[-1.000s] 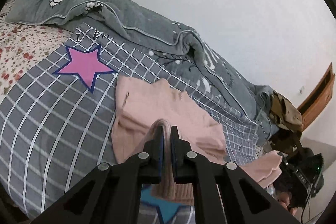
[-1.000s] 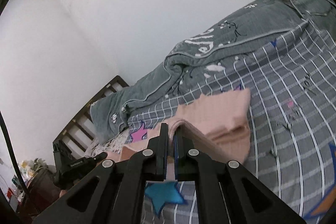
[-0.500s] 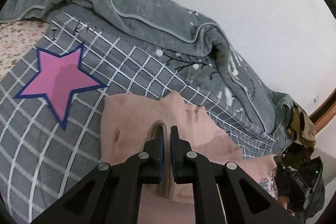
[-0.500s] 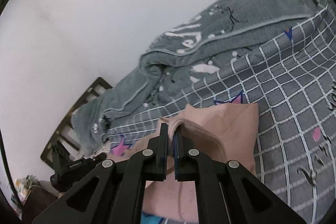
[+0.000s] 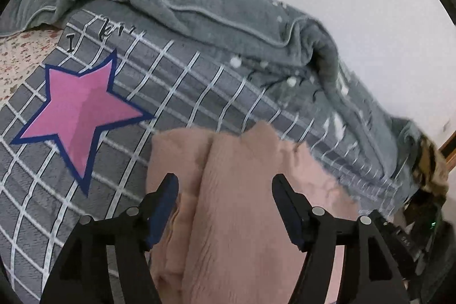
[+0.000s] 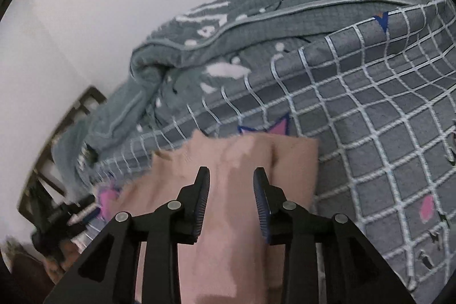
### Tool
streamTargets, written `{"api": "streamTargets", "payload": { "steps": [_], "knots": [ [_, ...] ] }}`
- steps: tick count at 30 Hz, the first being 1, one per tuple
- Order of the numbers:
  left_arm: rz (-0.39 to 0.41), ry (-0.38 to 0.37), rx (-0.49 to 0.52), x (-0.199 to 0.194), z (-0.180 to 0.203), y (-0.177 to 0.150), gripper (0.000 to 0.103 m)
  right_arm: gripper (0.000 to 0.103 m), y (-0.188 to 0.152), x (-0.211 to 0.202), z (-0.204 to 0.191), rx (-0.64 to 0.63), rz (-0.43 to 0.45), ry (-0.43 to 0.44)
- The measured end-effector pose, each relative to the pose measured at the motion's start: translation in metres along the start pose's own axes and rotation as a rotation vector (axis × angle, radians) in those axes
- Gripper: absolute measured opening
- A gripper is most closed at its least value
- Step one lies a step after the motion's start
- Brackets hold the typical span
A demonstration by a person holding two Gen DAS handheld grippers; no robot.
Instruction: Fold small clothes
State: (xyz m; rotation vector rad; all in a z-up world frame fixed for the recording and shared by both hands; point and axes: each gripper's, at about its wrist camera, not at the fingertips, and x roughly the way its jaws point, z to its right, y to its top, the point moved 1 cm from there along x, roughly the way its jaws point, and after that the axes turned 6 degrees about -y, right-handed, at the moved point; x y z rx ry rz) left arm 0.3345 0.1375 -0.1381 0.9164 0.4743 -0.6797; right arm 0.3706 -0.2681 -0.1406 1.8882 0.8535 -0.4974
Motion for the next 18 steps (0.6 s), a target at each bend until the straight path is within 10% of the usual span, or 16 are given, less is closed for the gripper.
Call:
{"api": "streamTargets", "payload": {
  "steps": [6,18],
  "knots": [
    [-0.048,0.056,0.079,0.0,-0.006,-0.026,0.069,0.049,-0.032,-0.012,0.004,-0.17,-0.036,-0.123],
    [-0.079,0.055,0.144,-0.019,-0.028,-0.076,0.077,0.053,-0.084,-0.012,0.021,-0.149,-0.141,-0.097]
  ]
}}
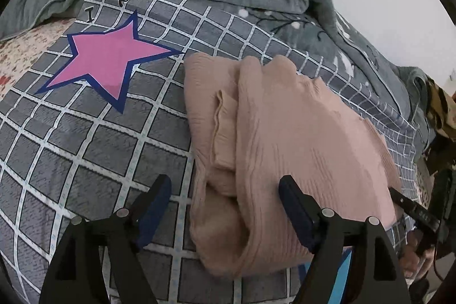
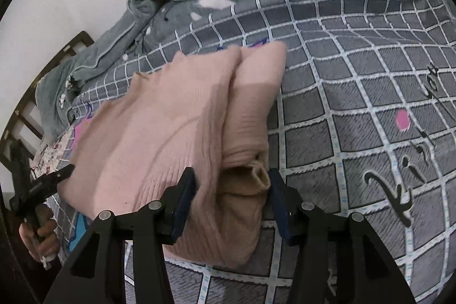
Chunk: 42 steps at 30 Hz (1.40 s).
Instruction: Fold small clothes
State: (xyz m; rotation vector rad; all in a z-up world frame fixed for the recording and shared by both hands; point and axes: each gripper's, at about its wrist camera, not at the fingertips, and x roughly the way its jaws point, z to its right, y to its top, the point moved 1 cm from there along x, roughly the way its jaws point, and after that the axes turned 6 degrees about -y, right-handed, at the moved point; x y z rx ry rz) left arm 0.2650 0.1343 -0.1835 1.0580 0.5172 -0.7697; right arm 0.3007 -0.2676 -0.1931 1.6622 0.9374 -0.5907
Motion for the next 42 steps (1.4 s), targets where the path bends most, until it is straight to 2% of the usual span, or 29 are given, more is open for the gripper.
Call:
{"api": "streamTargets", "payload": {
  "steps": [6,7,8,9,11,12,15,23,38,40,42],
  "knots": [
    [-0.003,0.015,-0.004,0.014,0.004,0.005,0.077,0.058,0.005,0.013,-0.009,-0.045,-0.014,-0.02],
    [0.002,0.016,-0.011,0.016,0.004,0.007,0.071,0.058,0.007,0.015,-0.01,-0.049,-0.018,-0.023],
    [0.006,0.008,-0.017,0.017,0.005,0.008,0.054,0.059,0.008,0.016,-0.01,-0.05,-0.019,-0.02],
    [0.005,-0.008,-0.031,0.018,0.006,0.008,0.048,0.051,0.009,0.017,-0.01,-0.051,-0.02,-0.017],
    [0.008,-0.032,-0.066,0.016,0.005,0.01,0.025,0.029,0.011,0.017,-0.008,-0.038,-0.024,0.026],
    [0.013,-0.041,-0.075,0.014,0.005,0.011,0.024,0.025,0.011,0.015,-0.006,-0.019,-0.025,0.052],
    [0.018,-0.069,-0.098,0.006,0.005,0.011,0.021,0.02,0.01,0.004,-0.002,0.023,-0.003,0.079],
    [0.032,-0.08,-0.073,-0.03,0.023,0.0,0.02,0.019,-0.004,-0.043,-0.013,0.042,0.039,0.109],
    [0.005,-0.121,-0.069,-0.11,0.038,-0.113,0.02,0.019,-0.107,-0.142,0.002,0.04,0.026,0.107],
    [0.004,-0.114,-0.073,-0.114,0.038,-0.125,0.022,0.019,-0.121,-0.151,0.003,0.029,0.025,0.104],
    [0.0,-0.072,-0.081,-0.113,0.038,-0.133,0.024,0.023,-0.137,-0.155,0.005,0.004,0.015,0.076]
  ]
}}
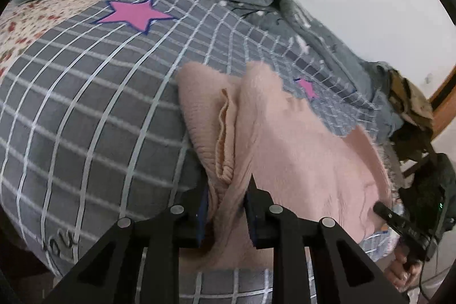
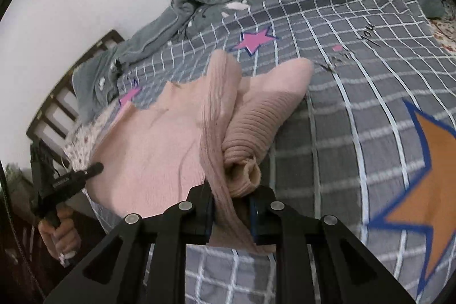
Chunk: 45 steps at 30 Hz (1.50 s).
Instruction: Fold small clothes
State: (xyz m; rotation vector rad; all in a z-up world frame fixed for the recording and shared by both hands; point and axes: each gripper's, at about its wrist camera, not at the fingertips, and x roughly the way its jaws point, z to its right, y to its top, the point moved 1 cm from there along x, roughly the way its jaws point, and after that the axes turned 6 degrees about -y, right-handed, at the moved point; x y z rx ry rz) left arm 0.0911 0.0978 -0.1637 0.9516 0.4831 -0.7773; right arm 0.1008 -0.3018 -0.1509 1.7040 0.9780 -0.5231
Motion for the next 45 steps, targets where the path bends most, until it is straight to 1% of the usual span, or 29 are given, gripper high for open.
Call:
{"api": "streamTargets", "payload": {
  "steps": [3,4,5,8,9,10,11,12,13,15,20,24,25,27,28,29,30,31,32,33,34,35,36,37,38,40,41,43,45],
  "knots": [
    [-0.008,0.082,0.016,0.002,-0.001,-0.002,0.033,0.026,-0.012,-0.001,0.002,-0.046,0.01,-0.107],
    [-0.01,0.104,0.027,0.001,0.001,-0.002,0.038,0.026,-0.014,-0.004,0.004,-0.054,0.018,-0.126],
    [-0.01,0.128,0.045,0.0,0.003,0.0,0.041,0.026,-0.014,-0.008,0.005,-0.054,0.03,-0.125],
    [0.022,0.163,0.089,-0.007,0.011,0.007,0.043,0.026,-0.008,-0.029,0.006,-0.058,0.108,-0.132],
    [0.033,0.163,0.102,-0.009,0.014,0.01,0.044,0.026,-0.005,-0.032,0.004,-0.065,0.127,-0.14],
    [0.04,0.154,0.115,-0.009,0.018,0.015,0.049,0.026,-0.001,-0.035,0.001,-0.074,0.144,-0.145],
    [0.042,0.145,0.122,-0.009,0.021,0.019,0.061,0.026,0.004,-0.036,-0.002,-0.081,0.156,-0.143],
    [0.047,0.129,0.13,-0.008,0.025,0.023,0.068,0.026,0.009,-0.035,-0.004,-0.087,0.162,-0.14],
    [0.057,0.111,0.138,-0.007,0.028,0.027,0.07,0.026,0.015,-0.031,-0.008,-0.096,0.169,-0.139],
    [0.07,0.09,0.156,-0.002,0.034,0.037,0.07,0.026,0.025,-0.021,-0.015,-0.116,0.173,-0.155],
    [0.056,0.046,0.173,0.023,0.046,0.062,0.069,0.026,0.046,0.008,-0.02,-0.119,0.156,-0.164],
    [0.044,0.063,0.202,0.047,0.052,0.078,0.068,0.029,0.067,0.038,-0.018,-0.089,0.132,-0.172],
    [0.039,0.076,0.208,0.053,0.053,0.082,0.066,0.03,0.073,0.047,-0.017,-0.082,0.121,-0.182],
    [0.033,0.092,0.205,0.063,0.051,0.088,0.058,0.029,0.081,0.065,-0.016,-0.075,0.079,-0.222],
    [0.026,0.103,0.194,0.07,0.048,0.093,0.05,0.026,0.084,0.074,-0.016,-0.074,0.056,-0.238],
    [0.012,0.112,0.188,0.076,0.046,0.095,0.03,0.01,0.088,0.083,-0.016,-0.076,0.035,-0.247],
    [-0.012,0.128,0.188,0.084,0.043,0.097,0.016,0.006,0.088,0.087,-0.017,-0.081,0.026,-0.245],
    [-0.042,0.148,0.204,0.092,0.041,0.099,0.007,0.006,0.089,0.09,-0.018,-0.091,0.023,-0.24],
    [-0.043,0.163,0.22,0.093,0.039,0.099,0.007,0.006,0.091,0.091,-0.021,-0.106,0.039,-0.237],
    [-0.008,0.165,0.232,0.089,0.038,0.101,0.007,0.005,0.093,0.089,-0.024,-0.121,0.057,-0.234],
    [0.02,0.145,0.231,0.084,0.036,0.103,0.007,0.005,0.096,0.084,-0.027,-0.127,0.088,-0.218],
    [0.053,0.1,0.213,0.076,0.032,0.106,0.007,0.005,0.098,0.079,-0.027,-0.118,0.11,-0.195],
    [0.068,0.085,0.201,0.073,0.03,0.107,0.007,0.005,0.102,0.073,-0.027,-0.099,0.139,-0.162],
    [0.077,0.095,0.198,0.072,0.028,0.109,0.007,0.005,0.105,0.068,-0.025,-0.079,0.164,-0.134],
    [0.081,0.115,0.2,0.073,0.027,0.11,0.007,0.005,0.108,0.068,-0.023,-0.07,0.172,-0.134],
    [0.06,0.153,0.205,0.082,0.023,0.112,0.007,0.005,0.113,0.082,-0.02,-0.068,0.131,-0.195],
    [0.046,0.161,0.199,0.088,0.019,0.11,0.007,0.005,0.112,0.095,-0.016,-0.061,0.09,-0.218],
    [0.035,0.178,0.191,0.095,0.013,0.108,0.007,0.005,0.109,0.113,-0.008,-0.04,0.038,-0.222],
    [0.022,0.184,0.185,0.101,0.008,0.105,0.008,0.005,0.105,0.121,-0.002,-0.032,0.024,-0.229]
  ]
}}
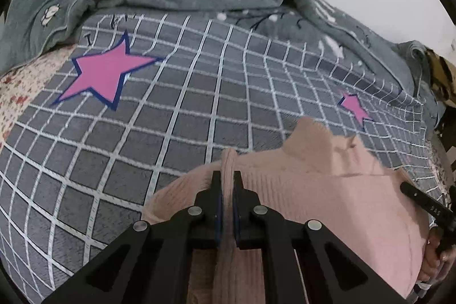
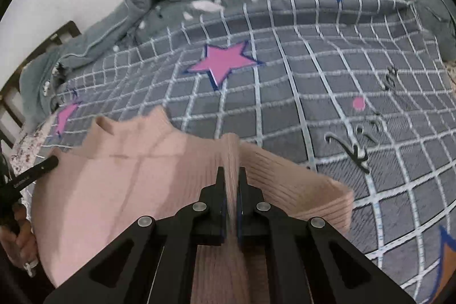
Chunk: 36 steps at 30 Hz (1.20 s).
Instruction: Fold small clothes
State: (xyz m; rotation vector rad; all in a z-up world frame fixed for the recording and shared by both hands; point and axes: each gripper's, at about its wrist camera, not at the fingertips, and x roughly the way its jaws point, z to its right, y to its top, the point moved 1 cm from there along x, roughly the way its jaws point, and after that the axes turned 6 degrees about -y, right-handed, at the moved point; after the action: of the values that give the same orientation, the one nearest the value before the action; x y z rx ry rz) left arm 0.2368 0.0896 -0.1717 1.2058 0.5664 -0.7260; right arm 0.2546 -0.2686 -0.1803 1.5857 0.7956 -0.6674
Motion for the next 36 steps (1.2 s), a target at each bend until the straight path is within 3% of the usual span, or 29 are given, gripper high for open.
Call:
{"api": "streamTargets", "payload": {
  "steps": [7,17,36],
  "knots": [
    [0.004,0.033,0.034,0.008,0.001,-0.008,0.011,0.006,-0.009,0.001,-0.003,-0.022,0.03,-0.033],
    [0.091,0.178,0.176,0.013,0.024,-0.023,0.012,0.01,-0.017,-0.002,-0.008,-0.049,0.093,-0.082],
    [0.101,0.178,0.174,0.016,0.023,-0.022,0.012,0.014,-0.018,-0.001,-0.013,-0.066,0.1,-0.119]
  ]
}}
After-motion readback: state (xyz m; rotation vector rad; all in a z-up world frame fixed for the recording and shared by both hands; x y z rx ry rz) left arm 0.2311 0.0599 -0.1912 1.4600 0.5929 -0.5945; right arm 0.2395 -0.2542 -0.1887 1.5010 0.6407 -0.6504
